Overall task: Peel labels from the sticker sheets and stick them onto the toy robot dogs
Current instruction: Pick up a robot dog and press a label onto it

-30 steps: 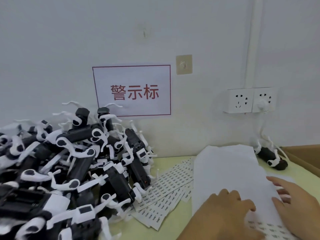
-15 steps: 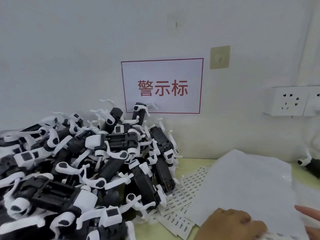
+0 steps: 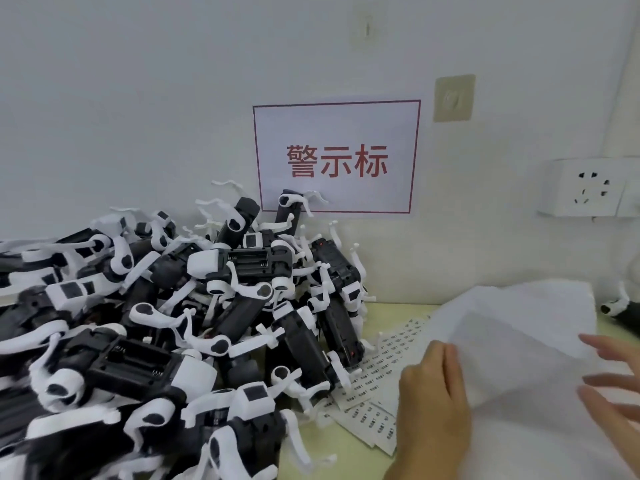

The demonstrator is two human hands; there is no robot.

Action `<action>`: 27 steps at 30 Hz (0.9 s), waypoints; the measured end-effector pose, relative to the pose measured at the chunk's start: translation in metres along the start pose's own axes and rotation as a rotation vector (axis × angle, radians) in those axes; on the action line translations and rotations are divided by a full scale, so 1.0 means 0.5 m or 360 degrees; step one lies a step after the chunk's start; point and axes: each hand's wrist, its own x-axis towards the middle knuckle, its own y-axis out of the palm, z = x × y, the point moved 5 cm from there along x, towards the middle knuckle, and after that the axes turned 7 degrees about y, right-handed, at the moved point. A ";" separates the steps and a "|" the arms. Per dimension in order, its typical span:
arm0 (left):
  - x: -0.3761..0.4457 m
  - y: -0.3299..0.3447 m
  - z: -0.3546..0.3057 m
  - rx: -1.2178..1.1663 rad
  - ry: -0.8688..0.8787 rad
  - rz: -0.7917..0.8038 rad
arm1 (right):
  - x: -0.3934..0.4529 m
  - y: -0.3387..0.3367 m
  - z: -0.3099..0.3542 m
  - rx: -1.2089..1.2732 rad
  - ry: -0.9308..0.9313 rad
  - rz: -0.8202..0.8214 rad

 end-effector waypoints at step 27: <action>0.041 -0.061 -0.111 -0.0054 -0.0013 -0.0165 | -0.066 0.094 0.257 -0.0400 0.0009 0.0732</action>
